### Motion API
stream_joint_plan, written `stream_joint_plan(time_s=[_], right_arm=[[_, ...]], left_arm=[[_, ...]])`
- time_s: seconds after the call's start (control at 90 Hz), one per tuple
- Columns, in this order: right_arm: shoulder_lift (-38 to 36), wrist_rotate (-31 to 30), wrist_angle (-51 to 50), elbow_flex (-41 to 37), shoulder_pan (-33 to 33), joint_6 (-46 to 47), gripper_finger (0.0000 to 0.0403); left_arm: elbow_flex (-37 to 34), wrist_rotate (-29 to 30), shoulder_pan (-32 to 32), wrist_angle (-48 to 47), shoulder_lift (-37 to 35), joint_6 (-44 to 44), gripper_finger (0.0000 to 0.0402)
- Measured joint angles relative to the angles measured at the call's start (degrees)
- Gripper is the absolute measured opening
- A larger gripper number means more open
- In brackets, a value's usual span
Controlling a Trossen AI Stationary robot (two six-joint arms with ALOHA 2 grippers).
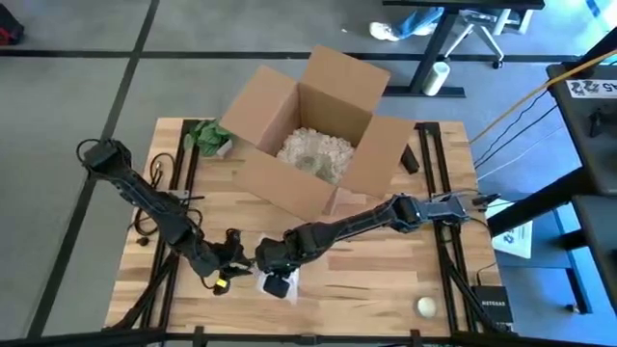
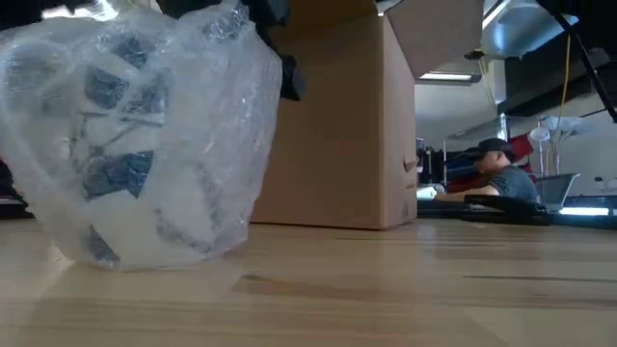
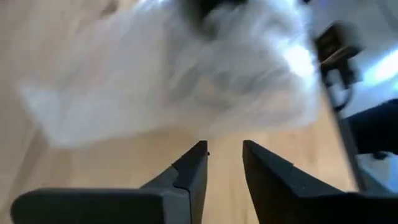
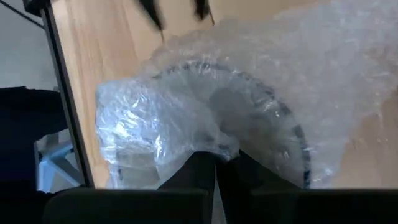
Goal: Wrap mug
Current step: Wrap the blue mug with the bubble wrap
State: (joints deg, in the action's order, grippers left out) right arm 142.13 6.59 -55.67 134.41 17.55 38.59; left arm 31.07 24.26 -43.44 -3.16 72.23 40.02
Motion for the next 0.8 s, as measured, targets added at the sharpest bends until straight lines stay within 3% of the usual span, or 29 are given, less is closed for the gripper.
stream_joint_plan(time_s=[0.3, 0.511, 0.8], right_arm=[[-0.01, 3.19, -5.30, 0.43, 0.01, -3.96, 0.0000], [-0.33, 3.16, -9.67, 0.58, 0.05, -5.01, 0.0000], [-0.33, 2.45, -8.93, 0.56, 0.05, -5.05, 0.0000]], left_arm=[[-3.07, 8.68, -5.55, 2.18, 0.00, 4.71, 0.0081], [-9.16, 8.79, -7.15, 22.63, 1.96, 2.38, 0.0081], [-10.25, 6.45, -4.66, 39.16, 14.95, 2.09, 0.0081]])
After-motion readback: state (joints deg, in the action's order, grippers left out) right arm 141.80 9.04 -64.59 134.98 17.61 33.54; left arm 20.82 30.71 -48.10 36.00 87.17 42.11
